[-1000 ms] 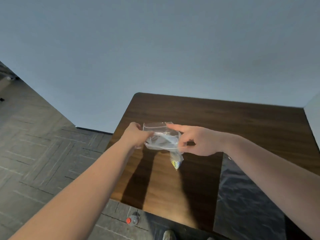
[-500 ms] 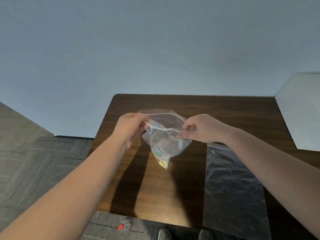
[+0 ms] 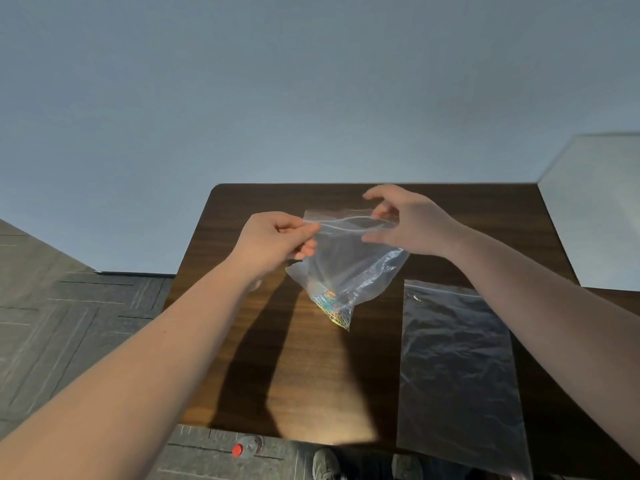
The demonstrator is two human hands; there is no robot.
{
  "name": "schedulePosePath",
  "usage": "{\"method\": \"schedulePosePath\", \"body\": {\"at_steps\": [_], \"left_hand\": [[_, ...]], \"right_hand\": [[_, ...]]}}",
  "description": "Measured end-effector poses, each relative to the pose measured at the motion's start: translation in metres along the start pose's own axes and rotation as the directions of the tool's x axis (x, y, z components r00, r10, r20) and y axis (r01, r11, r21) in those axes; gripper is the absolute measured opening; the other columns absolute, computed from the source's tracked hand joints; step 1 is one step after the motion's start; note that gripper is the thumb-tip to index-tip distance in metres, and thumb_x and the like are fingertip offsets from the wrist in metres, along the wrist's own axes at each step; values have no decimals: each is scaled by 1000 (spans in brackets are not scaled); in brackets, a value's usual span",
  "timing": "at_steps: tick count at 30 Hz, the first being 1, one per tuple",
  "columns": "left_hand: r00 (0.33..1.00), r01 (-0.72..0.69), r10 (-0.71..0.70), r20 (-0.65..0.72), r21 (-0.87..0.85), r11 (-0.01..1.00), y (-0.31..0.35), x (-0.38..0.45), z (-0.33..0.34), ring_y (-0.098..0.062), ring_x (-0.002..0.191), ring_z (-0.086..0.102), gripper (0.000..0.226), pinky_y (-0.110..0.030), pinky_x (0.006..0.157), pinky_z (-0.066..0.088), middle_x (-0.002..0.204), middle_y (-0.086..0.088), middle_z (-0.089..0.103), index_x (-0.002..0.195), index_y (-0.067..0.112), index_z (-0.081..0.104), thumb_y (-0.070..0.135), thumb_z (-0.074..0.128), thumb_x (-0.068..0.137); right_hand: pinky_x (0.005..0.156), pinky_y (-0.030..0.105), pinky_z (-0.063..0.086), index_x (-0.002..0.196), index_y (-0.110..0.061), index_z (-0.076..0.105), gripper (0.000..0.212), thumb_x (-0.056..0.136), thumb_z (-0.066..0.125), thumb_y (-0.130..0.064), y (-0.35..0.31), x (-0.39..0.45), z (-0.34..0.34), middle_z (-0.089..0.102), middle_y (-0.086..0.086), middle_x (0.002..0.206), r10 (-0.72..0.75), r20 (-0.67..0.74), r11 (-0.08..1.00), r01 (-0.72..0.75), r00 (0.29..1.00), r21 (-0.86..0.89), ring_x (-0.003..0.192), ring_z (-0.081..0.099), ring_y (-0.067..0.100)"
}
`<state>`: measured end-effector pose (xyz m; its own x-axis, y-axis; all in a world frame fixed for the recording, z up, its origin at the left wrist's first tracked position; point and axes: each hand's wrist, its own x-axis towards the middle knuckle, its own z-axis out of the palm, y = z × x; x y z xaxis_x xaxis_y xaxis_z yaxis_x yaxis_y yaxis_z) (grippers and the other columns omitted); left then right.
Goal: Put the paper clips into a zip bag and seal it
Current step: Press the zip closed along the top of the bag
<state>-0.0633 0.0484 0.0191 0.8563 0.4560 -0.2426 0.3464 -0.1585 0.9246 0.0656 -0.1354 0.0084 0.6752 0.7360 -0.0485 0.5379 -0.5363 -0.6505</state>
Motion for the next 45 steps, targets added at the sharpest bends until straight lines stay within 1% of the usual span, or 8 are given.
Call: {"method": "schedulePosePath", "body": {"at_steps": [2, 4, 9, 16, 29, 35, 40, 45], "left_hand": [[994, -77, 85, -65, 125, 989, 1, 3, 7, -10, 64, 58, 16, -6, 51, 47, 75, -8, 67, 82, 9, 73, 25, 71, 77], [982, -157, 174, -71, 197, 968, 2, 6, 11, -6, 69, 56, 12, -3, 54, 43, 79, -1, 63, 75, 13, 72, 25, 72, 76], [981, -169, 176, -77, 85, 982, 5, 8, 14, 1, 73, 64, 14, -4, 64, 50, 84, 2, 71, 87, 12, 74, 18, 74, 75], [978, -194, 195, -67, 27, 981, 7, 10, 19, -2, 76, 66, 9, -9, 70, 53, 83, 6, 72, 84, 18, 74, 15, 72, 76], [987, -160, 160, 0, 23, 987, 8, 19, 28, -16, 85, 69, 10, -25, 79, 55, 87, -4, 74, 85, 13, 75, 12, 72, 76], [983, -186, 186, 16, 37, 982, 9, 24, 32, -6, 76, 67, 10, -11, 66, 52, 81, 1, 74, 83, 17, 75, 11, 71, 76], [982, -187, 187, 20, 35, 982, 10, 28, 35, -10, 78, 68, 11, -14, 69, 54, 83, 0, 75, 84, 18, 75, 10, 70, 77], [985, -175, 175, -3, -5, 985, 12, 31, 36, -8, 75, 66, 10, -12, 65, 54, 82, -2, 74, 82, 17, 75, 10, 71, 76]], "right_hand": [[86, 23, 39, 134, -22, 46, 62, 79, 73, -31, -10, 1, 4, 61, -7, 100, -48, 28, 998, 46, 998, 39, 97, 54, 9], [84, 22, 46, 118, -19, 62, 39, 81, 71, -29, -17, 3, 6, 66, -5, 98, -74, 16, 993, 73, 997, 89, 93, 60, 10], [75, 21, 49, 92, -18, 75, 14, 80, 72, -25, -16, 4, 3, 71, -3, 88, -4, -56, 984, 14, 998, 179, 83, 63, 11], [71, 11, 47, 89, -24, 77, 11, 78, 75, -23, -11, 4, -1, 72, -13, 85, 59, -58, 950, -38, 997, 309, 81, 64, 2], [65, 14, 46, 89, -22, 77, 11, 78, 75, -24, -8, 4, 0, 72, -10, 82, 121, -24, 926, -104, 992, 363, 78, 64, 5], [64, 9, 47, 92, -22, 76, 15, 78, 74, -25, -6, 5, 3, 70, -13, 81, 102, -59, 939, -77, 993, 337, 78, 63, 4], [62, -4, 42, 91, -21, 76, 11, 81, 72, -23, -5, 9, 5, 66, -20, 76, 70, -113, 959, -35, 991, 281, 72, 61, -5], [67, -4, 41, 94, -18, 75, 12, 85, 68, -19, -6, 10, 8, 67, -13, 81, 24, -174, 973, 18, 984, 232, 75, 59, -3]]}}
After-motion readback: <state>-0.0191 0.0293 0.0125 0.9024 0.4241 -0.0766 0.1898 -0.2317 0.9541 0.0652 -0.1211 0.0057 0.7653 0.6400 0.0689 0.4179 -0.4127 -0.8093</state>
